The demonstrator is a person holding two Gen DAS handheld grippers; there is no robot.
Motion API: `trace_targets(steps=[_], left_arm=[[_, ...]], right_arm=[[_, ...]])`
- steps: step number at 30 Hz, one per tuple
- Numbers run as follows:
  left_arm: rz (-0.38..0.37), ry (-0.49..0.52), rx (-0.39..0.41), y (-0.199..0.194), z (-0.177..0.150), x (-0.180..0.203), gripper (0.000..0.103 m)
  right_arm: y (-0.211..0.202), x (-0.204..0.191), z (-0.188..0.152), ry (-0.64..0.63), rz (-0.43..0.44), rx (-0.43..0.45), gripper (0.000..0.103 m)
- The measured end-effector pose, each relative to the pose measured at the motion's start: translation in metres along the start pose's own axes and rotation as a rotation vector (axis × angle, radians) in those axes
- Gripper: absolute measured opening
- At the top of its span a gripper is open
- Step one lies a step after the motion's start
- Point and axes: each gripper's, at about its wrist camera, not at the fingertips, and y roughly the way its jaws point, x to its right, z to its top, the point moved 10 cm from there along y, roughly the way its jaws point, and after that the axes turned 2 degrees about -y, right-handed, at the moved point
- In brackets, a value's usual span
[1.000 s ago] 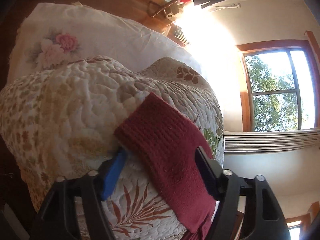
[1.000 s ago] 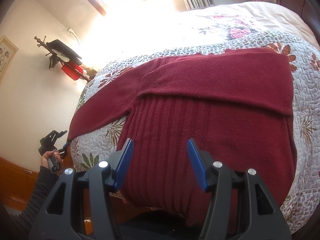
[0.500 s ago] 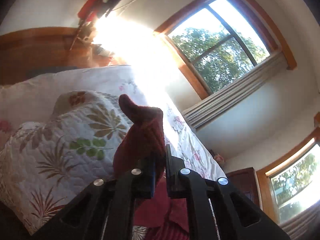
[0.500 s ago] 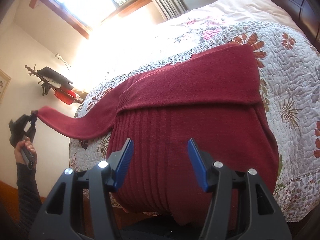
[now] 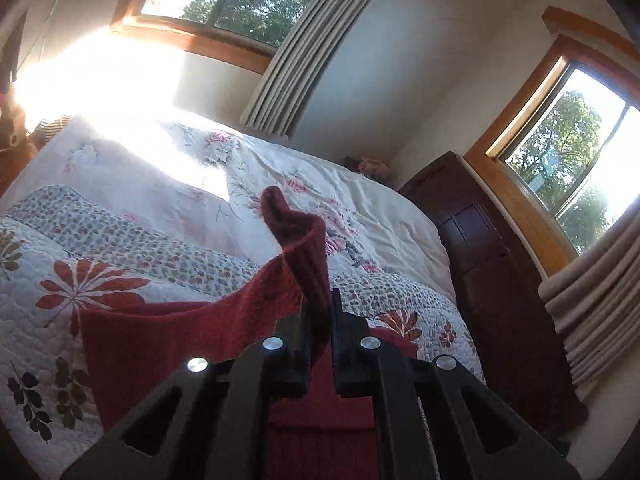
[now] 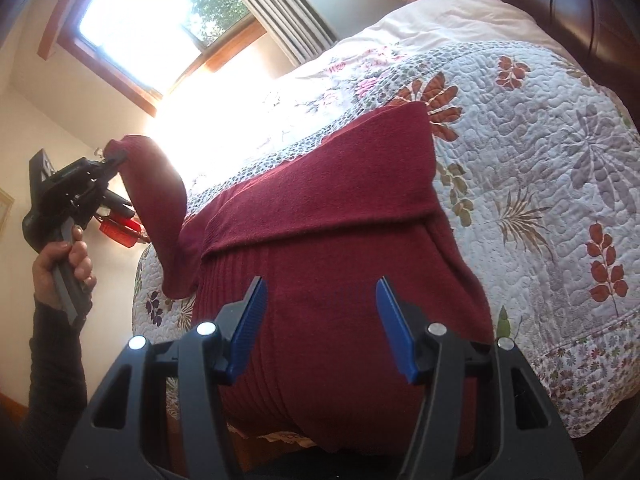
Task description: Fold small clothes
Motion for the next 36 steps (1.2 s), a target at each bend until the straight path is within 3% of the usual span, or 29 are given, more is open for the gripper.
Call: trace_targets(steps=[7, 11, 14, 17, 18, 19, 23, 25, 30, 36], left_arm=[[0.012, 0.049, -0.244, 0.11, -0.089, 0.023, 0.008], [0.022, 0.056, -0.298, 0.136, -0.116, 0.031, 0.008], [0.017, 0.035, -0.303, 0.136, -0.123, 0.03, 0.008], [-0.009, 0.007, -0.299, 0.122, -0.128, 0.029, 0.028], [-0.011, 0.004, -0.287, 0.114, -0.128, 0.028, 0.044], [-0.015, 0.001, -0.27, 0.106, -0.127, 0.028, 0.054], [-0.059, -0.082, -0.235, 0.066, -0.131, 0.015, 0.058], [-0.067, -0.145, -0.21, 0.043, -0.135, 0.002, 0.061], [-0.029, -0.275, -0.168, -0.013, -0.166, -0.042, 0.065], [0.021, -0.489, -0.159, -0.059, -0.222, -0.1, 0.065]], right_arm=[[-0.004, 0.025, 0.011, 0.015, -0.016, -0.029, 0.064], [0.008, 0.022, 0.027, 0.007, 0.016, -0.065, 0.076], [0.025, 0.014, 0.047, 0.068, 0.113, -0.104, 0.077], [0.051, 0.001, 0.07, 0.162, 0.268, -0.162, 0.077], [0.062, -0.003, 0.077, 0.194, 0.313, -0.187, 0.078], [0.075, -0.005, 0.084, 0.22, 0.341, -0.208, 0.078], [0.133, -0.011, 0.099, 0.274, 0.392, -0.305, 0.066], [0.158, -0.008, 0.104, 0.287, 0.372, -0.339, 0.058], [0.199, -0.007, 0.105, 0.271, 0.325, -0.403, 0.056], [0.213, -0.018, 0.106, 0.253, 0.334, -0.422, 0.056]])
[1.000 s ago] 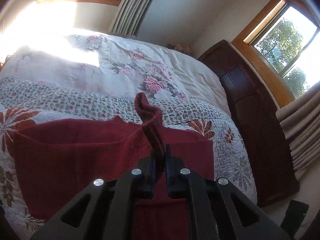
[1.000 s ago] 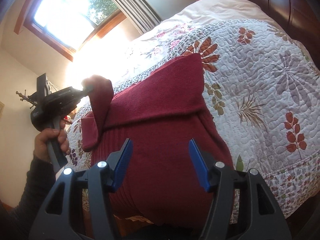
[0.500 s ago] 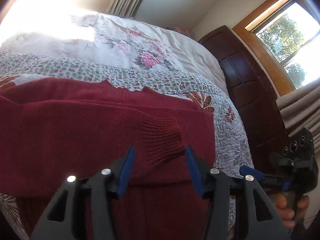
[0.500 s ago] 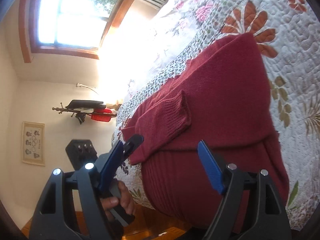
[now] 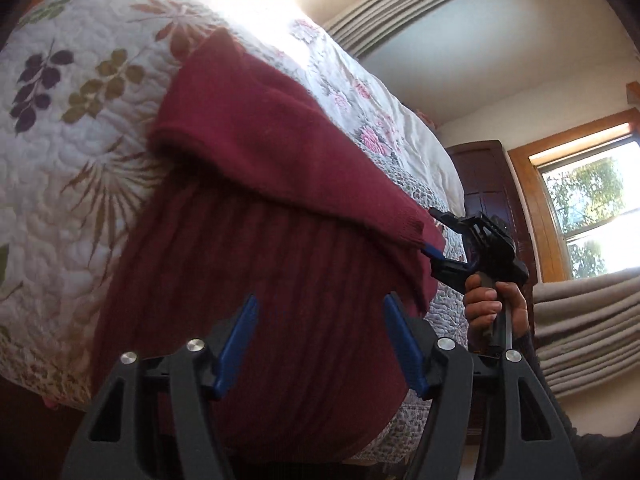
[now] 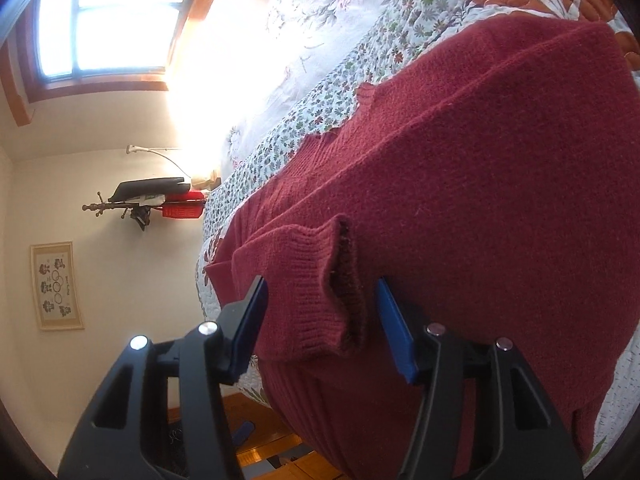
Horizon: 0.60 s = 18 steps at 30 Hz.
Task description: Fold small clothes
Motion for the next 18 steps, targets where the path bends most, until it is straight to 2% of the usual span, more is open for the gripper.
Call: trace_targets(steps=[3, 5, 7, 8, 9, 10, 18], left_arm=[[0.014, -0.083, 0.001, -0.006, -0.011, -0.026, 0.065], [0.004, -0.115, 0.001, -0.007, -0.014, -0.033, 0.065], [0.006, -0.114, 0.004, -0.005, -0.015, -0.034, 0.065], [0.003, -0.112, 0.006, -0.004, -0.014, -0.034, 0.065], [-0.002, -0.112, 0.007, -0.004, -0.014, -0.033, 0.065], [-0.006, -0.112, 0.009, -0.003, -0.014, -0.032, 0.065], [-0.023, -0.082, -0.003, 0.005, -0.016, -0.024, 0.065]], right_arm=[[0.006, -0.009, -0.002, -0.016, -0.001, -0.012, 0.056], [0.011, -0.015, -0.004, -0.042, -0.013, -0.025, 0.046], [0.015, -0.02, -0.005, -0.085, -0.055, -0.031, 0.029], [0.015, -0.025, -0.004, -0.106, -0.073, -0.026, 0.023], [0.013, -0.032, -0.003, -0.121, -0.078, -0.017, 0.011], [0.01, -0.042, -0.002, -0.137, -0.078, -0.006, 0.008], [-0.054, -0.157, 0.01, -0.36, -0.046, 0.148, 0.006]])
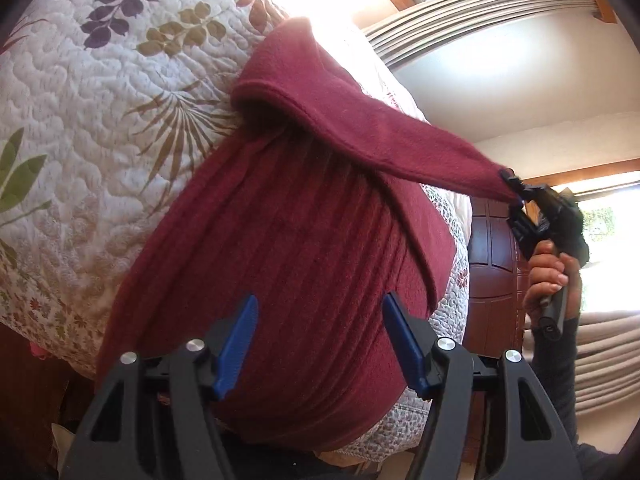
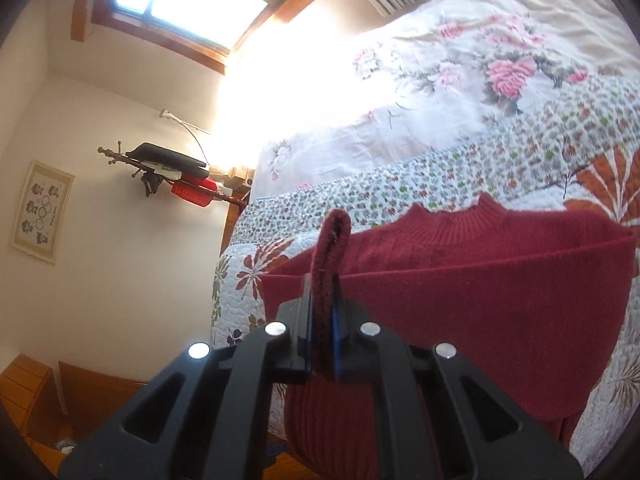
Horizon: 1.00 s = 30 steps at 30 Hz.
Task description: Fold small clothes
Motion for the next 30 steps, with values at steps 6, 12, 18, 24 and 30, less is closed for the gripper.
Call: trace_targets(steps=[6, 12, 18, 24, 30], left_arm=[[-0.013, 0.03, -0.015, 0.007, 0.001, 0.011, 0.065], [-0.015, 0.052, -0.041, 0.016, 0.002, 0.016, 0.065], [-0.01, 0.072, -0.069, 0.025, 0.002, 0.019, 0.065], [0.0, 0.101, -0.099, 0.036, 0.005, 0.03, 0.065], [0.015, 0.127, -0.13, 0.049, 0.004, 0.042, 0.065]], right_arm=[[-0.063, -0.04, 0.037, -0.094, 0.013, 0.132, 0.006], [-0.101, -0.009, 0.049, -0.057, -0.023, 0.198, 0.006], [-0.106, 0.061, 0.03, 0.05, -0.075, 0.203, 0.006], [-0.095, 0.137, -0.003, 0.176, -0.121, 0.176, 0.006], [-0.075, 0.206, -0.037, 0.299, -0.132, 0.133, 0.006]])
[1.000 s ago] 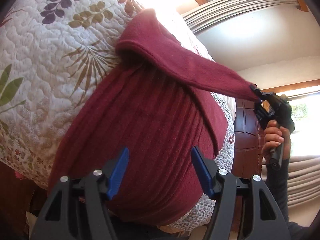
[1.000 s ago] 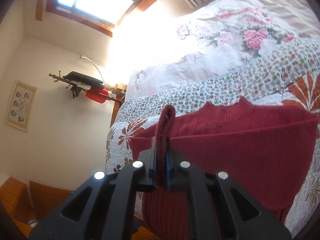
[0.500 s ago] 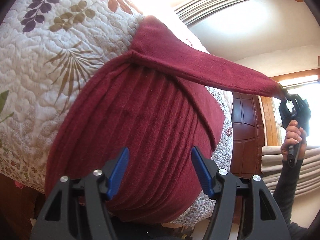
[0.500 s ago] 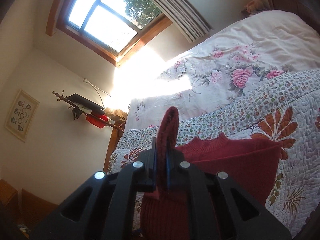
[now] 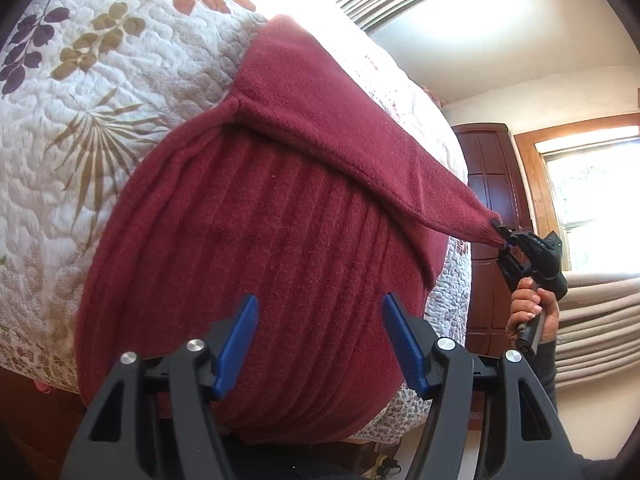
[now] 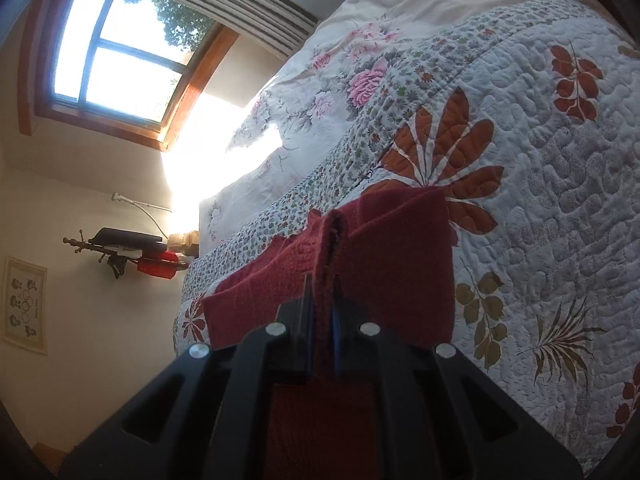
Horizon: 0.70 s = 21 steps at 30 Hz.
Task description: Fold small clothes
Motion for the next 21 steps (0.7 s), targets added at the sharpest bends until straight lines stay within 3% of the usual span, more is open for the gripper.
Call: trace_targets(steps=[6, 8, 12, 15, 21], left_arm=[[0.016, 0.019, -0.021, 0.009, 0.0, 0.014, 0.065], [0.022, 0.024, -0.025, 0.012, -0.002, 0.017, 0.065], [0.021, 0.03, -0.02, 0.014, -0.003, 0.027, 0.065], [0.021, 0.028, -0.017, 0.018, -0.008, 0.033, 0.065], [0.023, 0.037, 0.0, 0.023, -0.026, 0.049, 0.065]], right_arm=[[0.028, 0.045, -0.014, 0.058, 0.002, -0.052, 0.006], [0.038, 0.057, -0.018, 0.079, 0.017, -0.09, 0.011], [0.018, 0.08, -0.016, 0.094, -0.016, -0.051, 0.017], [-0.008, 0.07, -0.016, 0.07, 0.039, -0.011, 0.017], [0.017, 0.049, -0.044, -0.037, 0.068, -0.129, 0.017]])
